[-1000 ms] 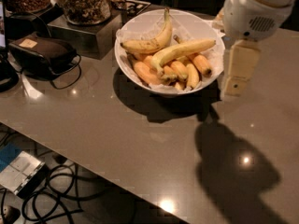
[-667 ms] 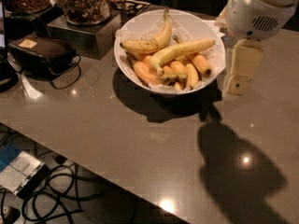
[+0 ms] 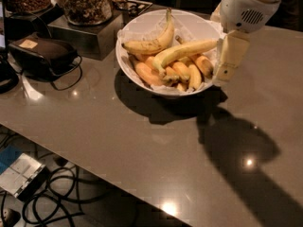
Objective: Pick banana from white bowl
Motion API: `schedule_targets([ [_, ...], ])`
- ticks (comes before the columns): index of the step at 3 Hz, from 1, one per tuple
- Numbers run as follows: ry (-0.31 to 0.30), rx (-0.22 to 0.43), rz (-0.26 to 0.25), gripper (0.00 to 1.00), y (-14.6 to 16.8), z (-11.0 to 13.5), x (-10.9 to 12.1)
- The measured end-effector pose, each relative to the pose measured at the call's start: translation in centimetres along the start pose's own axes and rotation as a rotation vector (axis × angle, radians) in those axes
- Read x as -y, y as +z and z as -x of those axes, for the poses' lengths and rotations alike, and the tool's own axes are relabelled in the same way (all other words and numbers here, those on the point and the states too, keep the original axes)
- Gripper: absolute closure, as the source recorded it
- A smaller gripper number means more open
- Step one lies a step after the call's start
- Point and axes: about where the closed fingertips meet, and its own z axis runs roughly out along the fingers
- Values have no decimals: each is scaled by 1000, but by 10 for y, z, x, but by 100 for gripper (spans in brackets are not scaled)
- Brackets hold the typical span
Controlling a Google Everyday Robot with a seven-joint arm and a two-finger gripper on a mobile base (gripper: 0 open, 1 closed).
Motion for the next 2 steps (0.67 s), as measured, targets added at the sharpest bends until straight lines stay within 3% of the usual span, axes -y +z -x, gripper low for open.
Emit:
schedule_targets([
  [2,-31,-3,-25,0,3,4,6],
])
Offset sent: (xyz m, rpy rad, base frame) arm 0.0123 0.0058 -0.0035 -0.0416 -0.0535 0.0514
